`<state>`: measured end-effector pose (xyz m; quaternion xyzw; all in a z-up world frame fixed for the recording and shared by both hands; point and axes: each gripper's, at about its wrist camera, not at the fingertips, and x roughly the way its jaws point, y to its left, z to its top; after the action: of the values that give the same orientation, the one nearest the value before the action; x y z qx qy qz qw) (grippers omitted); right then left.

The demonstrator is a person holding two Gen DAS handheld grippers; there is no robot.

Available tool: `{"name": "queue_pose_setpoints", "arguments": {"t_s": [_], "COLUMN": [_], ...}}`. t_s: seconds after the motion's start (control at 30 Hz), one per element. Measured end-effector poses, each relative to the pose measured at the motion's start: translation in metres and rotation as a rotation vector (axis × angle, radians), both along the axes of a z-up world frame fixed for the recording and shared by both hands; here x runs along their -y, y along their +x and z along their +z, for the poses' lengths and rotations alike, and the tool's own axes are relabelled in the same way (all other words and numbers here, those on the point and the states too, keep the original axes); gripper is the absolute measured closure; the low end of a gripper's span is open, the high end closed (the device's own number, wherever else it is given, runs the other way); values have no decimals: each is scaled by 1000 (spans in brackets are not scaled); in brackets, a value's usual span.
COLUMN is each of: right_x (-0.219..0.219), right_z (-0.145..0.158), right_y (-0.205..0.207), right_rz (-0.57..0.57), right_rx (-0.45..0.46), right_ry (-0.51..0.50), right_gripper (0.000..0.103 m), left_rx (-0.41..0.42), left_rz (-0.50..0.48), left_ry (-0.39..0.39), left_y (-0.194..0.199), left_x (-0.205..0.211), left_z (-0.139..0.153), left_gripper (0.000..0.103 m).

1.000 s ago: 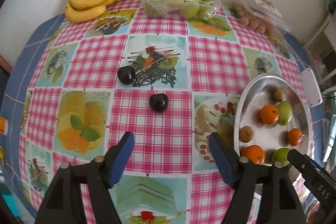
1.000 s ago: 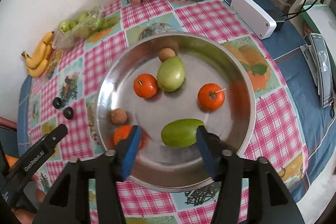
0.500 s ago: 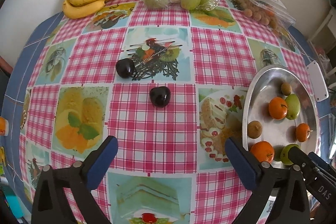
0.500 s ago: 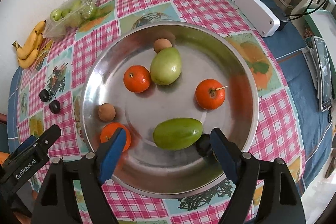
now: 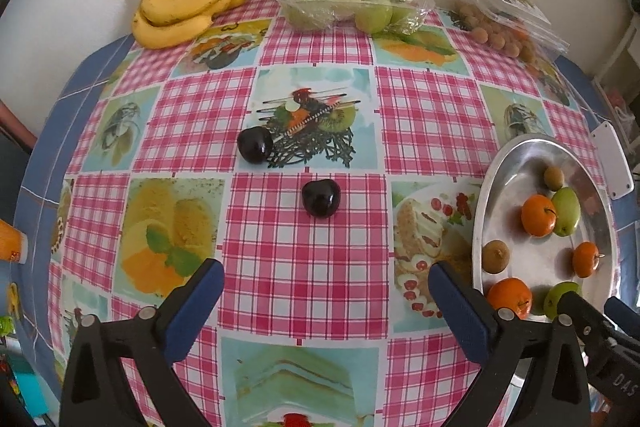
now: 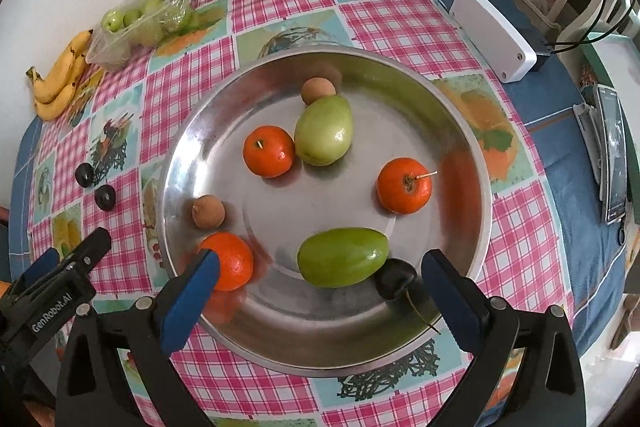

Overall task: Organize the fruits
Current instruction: 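Move both tools back from the bowl toward the two dark plums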

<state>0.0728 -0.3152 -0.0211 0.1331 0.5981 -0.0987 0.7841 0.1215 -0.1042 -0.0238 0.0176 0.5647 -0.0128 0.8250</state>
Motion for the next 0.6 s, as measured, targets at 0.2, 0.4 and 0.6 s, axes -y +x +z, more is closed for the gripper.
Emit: {"name": "queue_pose_setpoints", "arguments": {"t_s": [0.2, 0.4, 0.6], "right_x": [-9, -23, -42], "right_z": [11, 15, 15], "right_y": [-2, -2, 3], "right_rz": [29, 48, 94], "right_rx": [42, 70, 77], "right_ry": [22, 55, 56], "right_gripper": [2, 2, 2], "left_rx": [5, 50, 47], "left_rz": [-22, -46, -10], "left_ry": [-15, 16, 64], "left_y": [0, 1, 9], "left_x": [0, -8, -33], "left_z": [9, 27, 25], "left_gripper": [0, 0, 0]}}
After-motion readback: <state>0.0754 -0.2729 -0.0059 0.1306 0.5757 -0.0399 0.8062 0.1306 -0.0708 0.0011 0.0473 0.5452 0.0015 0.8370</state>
